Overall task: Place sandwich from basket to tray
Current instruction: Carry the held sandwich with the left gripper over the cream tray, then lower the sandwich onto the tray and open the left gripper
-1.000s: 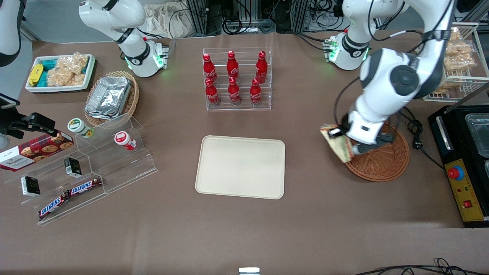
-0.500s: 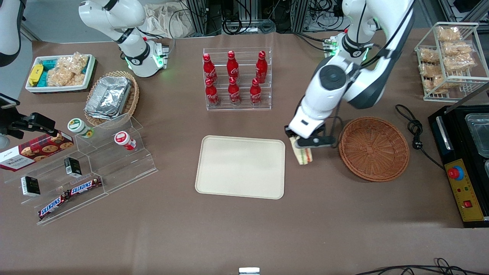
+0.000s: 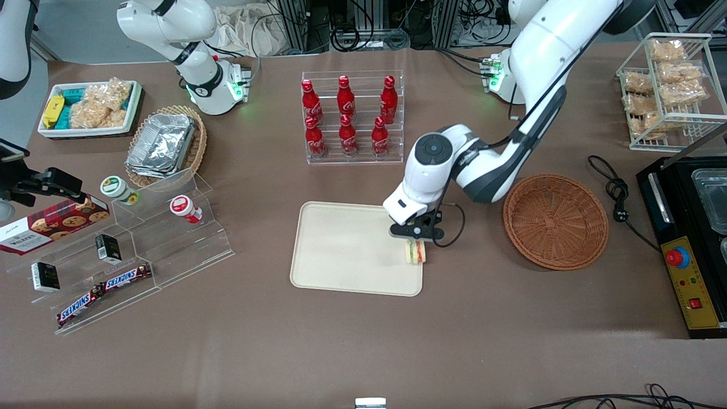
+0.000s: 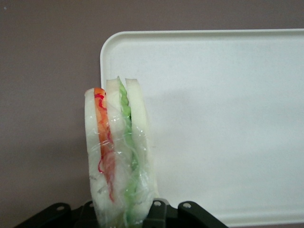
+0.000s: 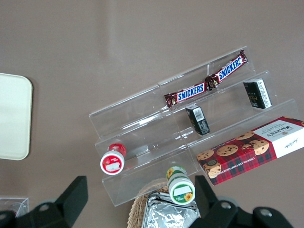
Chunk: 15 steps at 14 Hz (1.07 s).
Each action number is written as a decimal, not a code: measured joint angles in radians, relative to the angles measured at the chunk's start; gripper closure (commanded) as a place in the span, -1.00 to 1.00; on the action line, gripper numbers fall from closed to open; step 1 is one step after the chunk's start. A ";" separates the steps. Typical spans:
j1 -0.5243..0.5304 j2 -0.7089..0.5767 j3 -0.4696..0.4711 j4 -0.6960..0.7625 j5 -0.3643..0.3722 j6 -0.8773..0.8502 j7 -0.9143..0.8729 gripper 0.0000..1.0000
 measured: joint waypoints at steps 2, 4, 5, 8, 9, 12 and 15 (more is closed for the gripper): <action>-0.001 0.060 0.000 0.033 0.046 0.010 -0.022 -0.80; -0.009 0.091 -0.001 0.048 0.061 0.012 -0.079 -1.00; -0.021 0.097 0.001 0.050 0.080 0.012 -0.121 -1.00; -0.042 0.099 0.009 0.054 0.123 0.012 -0.203 -1.00; -0.042 0.098 0.011 0.060 0.124 0.012 -0.219 -1.00; -0.028 0.066 0.019 0.085 0.123 0.004 -0.274 -0.99; 0.068 -0.034 -0.022 0.091 0.046 -0.091 -0.254 -0.99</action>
